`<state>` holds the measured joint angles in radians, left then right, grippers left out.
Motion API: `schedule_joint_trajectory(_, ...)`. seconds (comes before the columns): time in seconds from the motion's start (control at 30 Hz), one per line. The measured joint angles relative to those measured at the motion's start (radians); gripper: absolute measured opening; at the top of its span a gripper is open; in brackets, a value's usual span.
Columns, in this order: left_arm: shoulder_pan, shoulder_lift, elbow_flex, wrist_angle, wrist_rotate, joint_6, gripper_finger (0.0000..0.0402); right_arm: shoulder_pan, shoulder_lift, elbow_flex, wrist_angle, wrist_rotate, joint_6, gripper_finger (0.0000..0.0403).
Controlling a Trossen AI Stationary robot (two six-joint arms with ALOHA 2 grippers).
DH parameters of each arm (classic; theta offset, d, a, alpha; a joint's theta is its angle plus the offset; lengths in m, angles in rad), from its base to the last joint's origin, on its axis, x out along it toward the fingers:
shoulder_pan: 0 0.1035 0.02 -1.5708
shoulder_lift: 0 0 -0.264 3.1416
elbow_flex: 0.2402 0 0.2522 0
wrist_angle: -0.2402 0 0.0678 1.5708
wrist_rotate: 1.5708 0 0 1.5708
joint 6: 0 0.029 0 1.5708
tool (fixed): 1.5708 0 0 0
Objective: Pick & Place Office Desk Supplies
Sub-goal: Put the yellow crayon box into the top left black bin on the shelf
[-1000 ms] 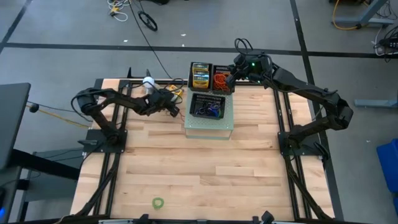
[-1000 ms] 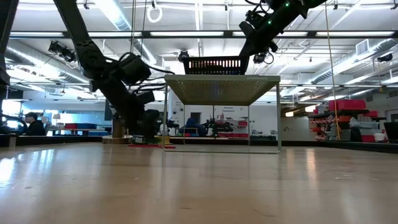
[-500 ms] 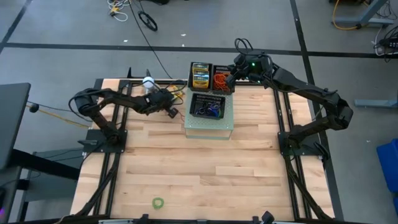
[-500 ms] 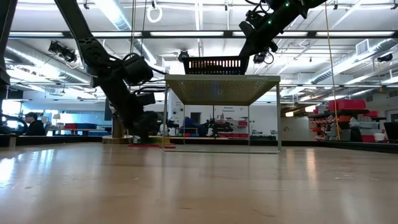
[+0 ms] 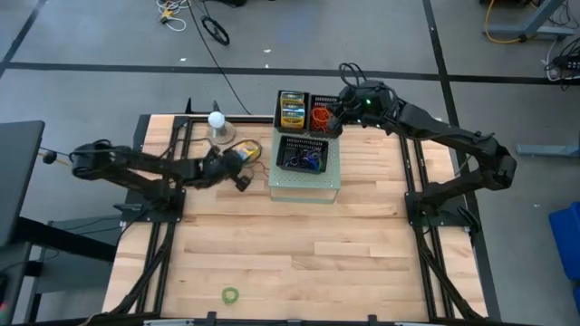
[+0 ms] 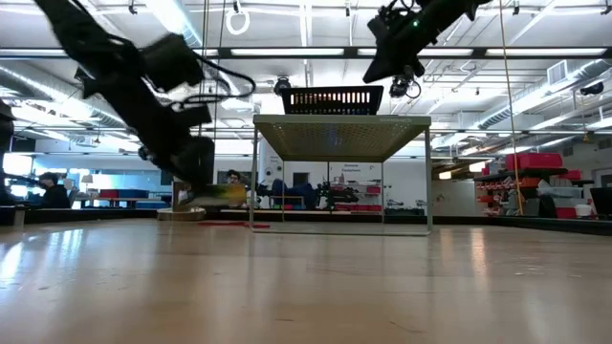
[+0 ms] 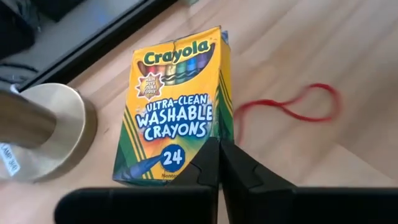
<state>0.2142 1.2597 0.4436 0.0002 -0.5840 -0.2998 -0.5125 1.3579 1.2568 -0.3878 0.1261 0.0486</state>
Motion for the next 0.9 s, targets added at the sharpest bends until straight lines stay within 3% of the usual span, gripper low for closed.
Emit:
schedule_joint_trajectory(0.2, -0.257, -0.149, -0.087, -0.034, -0.216, -0.132, 0.0004, 0.085, -0.057, 0.0, -0.029, -0.003, 0.069, 0.0017)
schedule_joint_trajectory(0.37, -0.499, -0.186, -0.102, -0.035, -0.527, -0.141, 0.0004, 0.151, -0.09, 0.0, -0.088, -0.069, 0.218, 0.003)
schedule_joint_trajectory(0.47, -0.582, -0.186, -0.082, -0.025, -0.688, -0.103, 0.0004, 0.184, -0.088, 0.0, -0.077, -0.142, 0.311, 0.0052)
schedule_joint_trajectory(0.67, -0.568, -0.185, 0.022, -0.018, -0.792, 0.117, 0.0005, 0.217, -0.029, 0.039, 0.062, -0.192, 0.406, 0.0123)
schedule_joint_trajectory(0.77, -0.519, -0.18, 0.07, 0.038, -0.792, 0.262, 0.0005, 0.211, 0.068, 0.15, 0.07, -0.241, 0.39, 0.0161)
schedule_joint_trajectory(0.9, -0.455, -0.181, 0.083, 0.27, -0.765, 0.54, 0.0005, 0.173, 0.227, 0.351, 0.016, -0.366, 0.363, 0.0201)
